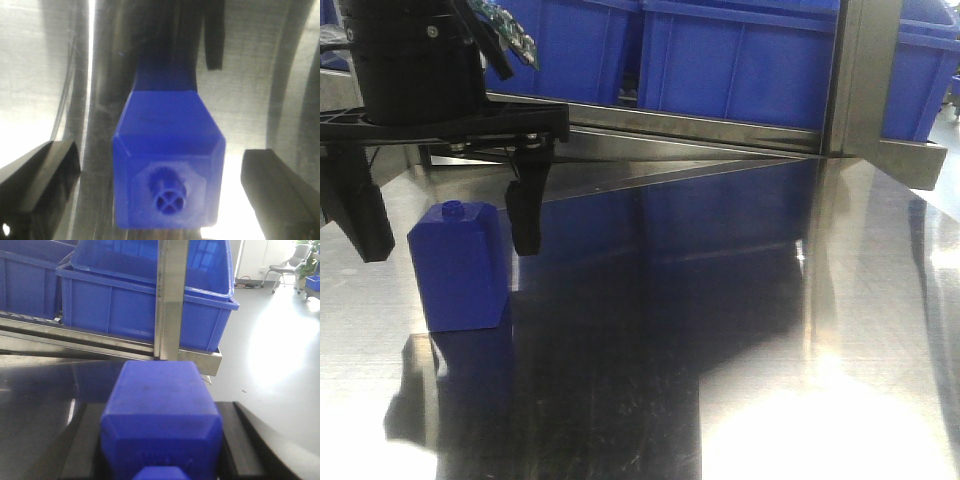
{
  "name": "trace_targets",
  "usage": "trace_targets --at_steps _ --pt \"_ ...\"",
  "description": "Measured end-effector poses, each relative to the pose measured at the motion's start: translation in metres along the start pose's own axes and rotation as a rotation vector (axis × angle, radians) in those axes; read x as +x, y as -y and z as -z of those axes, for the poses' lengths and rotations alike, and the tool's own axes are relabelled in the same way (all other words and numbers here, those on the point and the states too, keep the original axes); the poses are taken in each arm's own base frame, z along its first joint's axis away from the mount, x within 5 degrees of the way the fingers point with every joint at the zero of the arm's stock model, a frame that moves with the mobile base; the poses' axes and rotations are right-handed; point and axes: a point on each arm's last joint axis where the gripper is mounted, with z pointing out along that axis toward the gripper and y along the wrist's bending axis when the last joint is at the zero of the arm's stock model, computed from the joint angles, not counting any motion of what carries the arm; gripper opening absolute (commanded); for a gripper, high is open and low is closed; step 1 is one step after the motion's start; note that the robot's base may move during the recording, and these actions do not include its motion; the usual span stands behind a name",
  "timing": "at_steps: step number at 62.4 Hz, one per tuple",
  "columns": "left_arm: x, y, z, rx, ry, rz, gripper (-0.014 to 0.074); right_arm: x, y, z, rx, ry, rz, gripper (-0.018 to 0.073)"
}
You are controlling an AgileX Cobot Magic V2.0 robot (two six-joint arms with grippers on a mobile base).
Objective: Pick and sort blue part to right shelf
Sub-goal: 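Lower the open left gripper around the blue part and close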
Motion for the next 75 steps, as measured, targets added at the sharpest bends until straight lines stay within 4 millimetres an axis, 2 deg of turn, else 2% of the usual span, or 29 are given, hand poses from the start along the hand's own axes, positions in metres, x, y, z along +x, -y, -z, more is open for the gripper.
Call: trace_targets --at_steps 18,41,63,75 --pt "-0.002 0.003 -0.021 -0.041 -0.06 0.002 0.069 0.0 0.0 0.0 0.0 0.0 0.0 0.0385" --pt "-0.003 0.003 -0.022 -0.04 -0.058 0.002 0.0688 0.0 0.0 0.0 0.0 0.0 0.0 0.0385" --pt "-0.002 0.005 -0.022 -0.037 -0.055 -0.002 0.0488 0.0 0.0 0.0 0.0 0.0 0.0 0.0385" --pt "-0.003 0.005 -0.022 -0.035 -0.052 -0.002 0.0419 0.0 0.0 0.0 0.0 0.0 0.002 0.0385"
